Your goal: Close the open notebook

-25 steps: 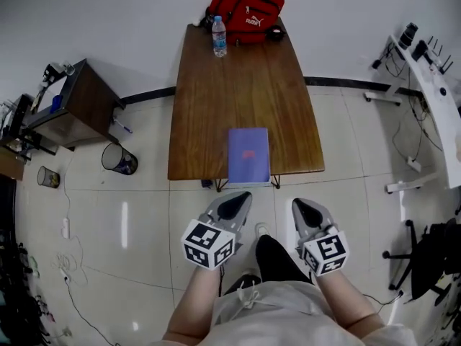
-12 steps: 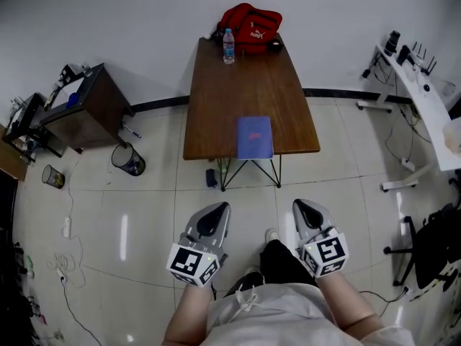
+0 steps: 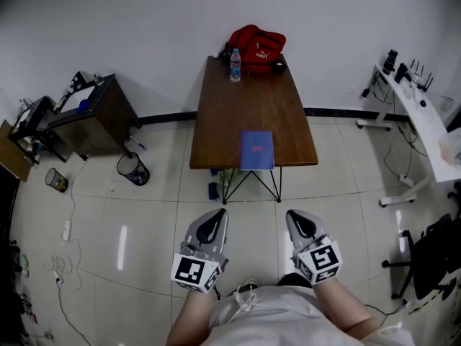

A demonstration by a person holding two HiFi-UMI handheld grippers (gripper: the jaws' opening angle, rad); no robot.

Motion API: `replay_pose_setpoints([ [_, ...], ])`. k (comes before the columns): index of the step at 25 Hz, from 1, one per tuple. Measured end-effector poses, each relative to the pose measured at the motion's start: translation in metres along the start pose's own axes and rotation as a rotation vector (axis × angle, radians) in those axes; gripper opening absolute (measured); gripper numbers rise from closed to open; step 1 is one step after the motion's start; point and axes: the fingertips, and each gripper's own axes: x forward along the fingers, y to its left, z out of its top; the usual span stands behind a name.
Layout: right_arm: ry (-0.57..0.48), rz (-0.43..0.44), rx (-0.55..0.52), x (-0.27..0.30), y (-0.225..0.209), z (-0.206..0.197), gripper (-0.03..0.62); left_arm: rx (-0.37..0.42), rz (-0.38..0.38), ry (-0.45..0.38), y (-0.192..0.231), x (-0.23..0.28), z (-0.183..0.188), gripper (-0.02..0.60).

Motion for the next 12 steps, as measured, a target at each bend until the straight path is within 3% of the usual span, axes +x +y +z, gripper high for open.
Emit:
replay_pose_setpoints([
  [12, 0.008, 0.005, -0.012, -0.0075, -0.0026, -0.0004, 0.002, -0.004, -0.047, 0.03, -0.0094, 0.0039, -0.0038, 0.006],
])
